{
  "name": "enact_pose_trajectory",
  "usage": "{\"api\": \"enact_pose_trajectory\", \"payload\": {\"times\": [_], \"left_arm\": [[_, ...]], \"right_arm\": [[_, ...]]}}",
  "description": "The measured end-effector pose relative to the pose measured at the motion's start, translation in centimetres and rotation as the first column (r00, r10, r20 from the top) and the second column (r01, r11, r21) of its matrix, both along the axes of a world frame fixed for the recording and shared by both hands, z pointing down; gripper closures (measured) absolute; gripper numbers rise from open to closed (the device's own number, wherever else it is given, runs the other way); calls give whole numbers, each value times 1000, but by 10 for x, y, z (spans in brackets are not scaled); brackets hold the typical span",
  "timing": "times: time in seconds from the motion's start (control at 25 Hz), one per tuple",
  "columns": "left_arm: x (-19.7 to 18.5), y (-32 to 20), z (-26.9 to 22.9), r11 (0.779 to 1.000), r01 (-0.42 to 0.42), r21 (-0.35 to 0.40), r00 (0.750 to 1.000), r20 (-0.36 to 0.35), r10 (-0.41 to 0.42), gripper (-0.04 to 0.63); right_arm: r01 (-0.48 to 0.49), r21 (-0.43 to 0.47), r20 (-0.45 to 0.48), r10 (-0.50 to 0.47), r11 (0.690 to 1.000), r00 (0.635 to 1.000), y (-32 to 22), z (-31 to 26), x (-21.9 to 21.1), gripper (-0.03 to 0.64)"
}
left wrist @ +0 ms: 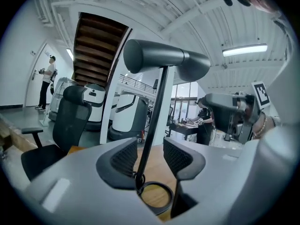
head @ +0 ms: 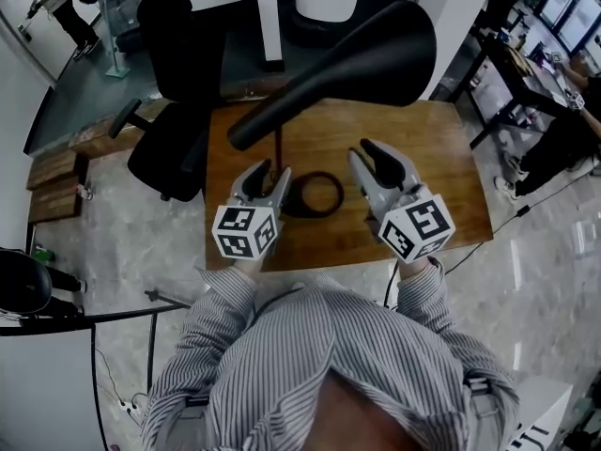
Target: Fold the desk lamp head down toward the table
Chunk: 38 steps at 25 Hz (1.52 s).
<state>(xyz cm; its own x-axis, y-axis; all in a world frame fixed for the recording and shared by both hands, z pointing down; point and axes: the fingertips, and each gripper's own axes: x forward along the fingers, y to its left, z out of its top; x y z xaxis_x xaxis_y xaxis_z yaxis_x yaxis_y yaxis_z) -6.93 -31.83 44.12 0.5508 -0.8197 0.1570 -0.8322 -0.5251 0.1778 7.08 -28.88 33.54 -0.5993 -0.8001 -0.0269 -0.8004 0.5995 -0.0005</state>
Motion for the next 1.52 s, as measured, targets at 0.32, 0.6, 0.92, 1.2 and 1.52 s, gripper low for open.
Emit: {"api": "enact_pose_trajectory", "payload": {"times": [0.32,0.6,0.92,1.2,1.52], "left_arm": [[7,-17,13,999,-26,-21,1000,1,26,421],[5,-22,14,1000,-16,-18,1000,5,16,505],[10,-21,13,1000,2,-25,1000,-7,-3,506],[10,-24,13,1000,15,-25,1000,-11,-16,506],[10,-26,14,999,15,-33,1000,-20,-16,506]], "right_arm": [[-8,185,0,9,983,1000,0,-73,28,480],[9,287,8,-11,958,1000,4,-113,28,476],[8,333,8,-11,943,1000,7,-126,29,534],[-15,288,92,-12,958,996,4,-118,34,540],[-39,166,207,4,985,978,1,-85,43,546]]}}
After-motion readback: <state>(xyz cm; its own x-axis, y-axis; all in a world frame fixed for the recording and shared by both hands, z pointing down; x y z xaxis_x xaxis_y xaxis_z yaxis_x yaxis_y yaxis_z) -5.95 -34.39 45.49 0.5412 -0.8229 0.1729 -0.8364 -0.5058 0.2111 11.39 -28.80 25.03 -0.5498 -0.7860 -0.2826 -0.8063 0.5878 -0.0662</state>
